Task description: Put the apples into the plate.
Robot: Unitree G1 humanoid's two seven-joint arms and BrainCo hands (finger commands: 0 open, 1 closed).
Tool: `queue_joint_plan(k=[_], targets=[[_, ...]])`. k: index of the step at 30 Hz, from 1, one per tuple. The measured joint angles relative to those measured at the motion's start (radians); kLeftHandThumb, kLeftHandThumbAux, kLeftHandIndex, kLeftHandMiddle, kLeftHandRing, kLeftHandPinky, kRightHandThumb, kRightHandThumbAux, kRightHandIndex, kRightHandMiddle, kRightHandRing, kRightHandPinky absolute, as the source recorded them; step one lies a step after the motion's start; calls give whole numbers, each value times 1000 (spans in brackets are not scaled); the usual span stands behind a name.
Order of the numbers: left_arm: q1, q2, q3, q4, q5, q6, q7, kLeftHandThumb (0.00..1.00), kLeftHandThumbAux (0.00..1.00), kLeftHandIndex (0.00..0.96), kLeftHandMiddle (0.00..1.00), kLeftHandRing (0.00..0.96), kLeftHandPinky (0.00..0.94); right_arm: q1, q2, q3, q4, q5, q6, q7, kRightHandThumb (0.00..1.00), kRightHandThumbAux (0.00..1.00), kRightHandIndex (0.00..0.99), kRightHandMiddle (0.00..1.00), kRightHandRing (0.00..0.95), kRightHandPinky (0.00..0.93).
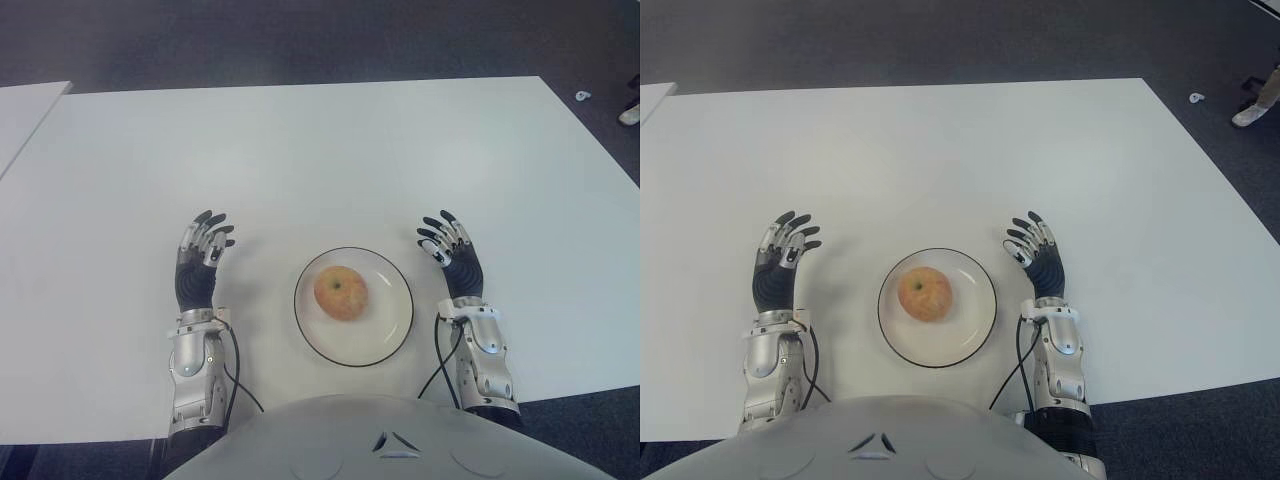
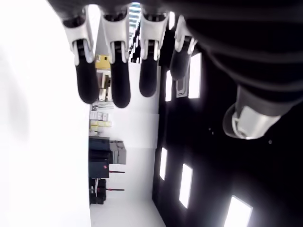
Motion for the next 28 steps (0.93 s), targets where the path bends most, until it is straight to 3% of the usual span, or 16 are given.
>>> queue_joint_plan(k=[8, 16, 28], targets=[[15, 0, -17, -46, 25, 93, 4, 427, 546, 156, 244, 299, 346, 2, 0, 6, -38, -17, 64, -27, 300, 718, 98, 234, 273, 308], [18, 0, -23, -79, 27, 162, 4, 442, 563, 149, 247, 291, 331, 3, 1, 8, -49, -19, 79, -36, 290, 719, 98, 231, 272, 316], [24, -1, -30, -108, 23, 209, 4, 449, 567, 150, 249, 287, 325, 4, 1, 6, -49, -19, 79, -39, 288, 716, 103, 236, 279, 313]])
